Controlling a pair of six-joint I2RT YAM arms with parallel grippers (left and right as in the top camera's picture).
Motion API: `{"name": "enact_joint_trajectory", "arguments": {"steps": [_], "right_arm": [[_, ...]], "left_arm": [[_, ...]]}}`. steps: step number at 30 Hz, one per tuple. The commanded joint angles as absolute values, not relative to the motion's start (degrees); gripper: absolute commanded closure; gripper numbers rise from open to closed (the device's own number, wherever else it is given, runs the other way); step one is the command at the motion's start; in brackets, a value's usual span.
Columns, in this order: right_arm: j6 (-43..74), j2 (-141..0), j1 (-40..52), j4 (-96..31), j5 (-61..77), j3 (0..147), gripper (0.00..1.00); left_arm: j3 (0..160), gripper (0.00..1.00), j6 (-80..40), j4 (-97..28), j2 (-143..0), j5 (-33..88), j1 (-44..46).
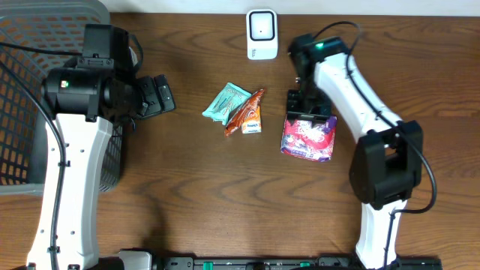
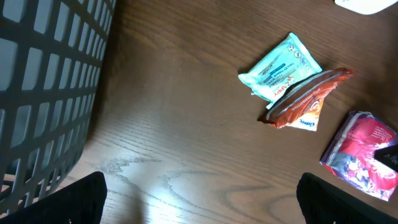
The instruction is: Scan the item barcode
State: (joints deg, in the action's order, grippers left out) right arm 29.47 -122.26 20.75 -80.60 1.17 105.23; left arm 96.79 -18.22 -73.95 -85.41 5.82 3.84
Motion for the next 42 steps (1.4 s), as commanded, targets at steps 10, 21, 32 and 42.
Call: {"name": "enact_joint_trajectory", "arguments": {"steps": [10,21,32,42], "right_arm": [[45.8,-122.4,30.1,-67.2,-17.1,91.1,0.46],[41.9,-122.4,28.7,-62.0,-7.0,87.8,0.99],[14.1,-122.3,18.0,-66.0,40.8,103.2,0.99],[0.0,-122.4,6.1,-68.0,63.9,100.0,0.99]], "left_arm": [[96.9,0.02,-18.7,-74.1,-85.2,5.3,3.7],[96.9,0.02,-18.7,-74.1,-85.2,5.3,3.7],[96.9,0.02,-18.7,-74.1,-85.2,5.3,3.7],[96.9,0.02,-18.7,-74.1,-85.2,5.3,3.7]]}}
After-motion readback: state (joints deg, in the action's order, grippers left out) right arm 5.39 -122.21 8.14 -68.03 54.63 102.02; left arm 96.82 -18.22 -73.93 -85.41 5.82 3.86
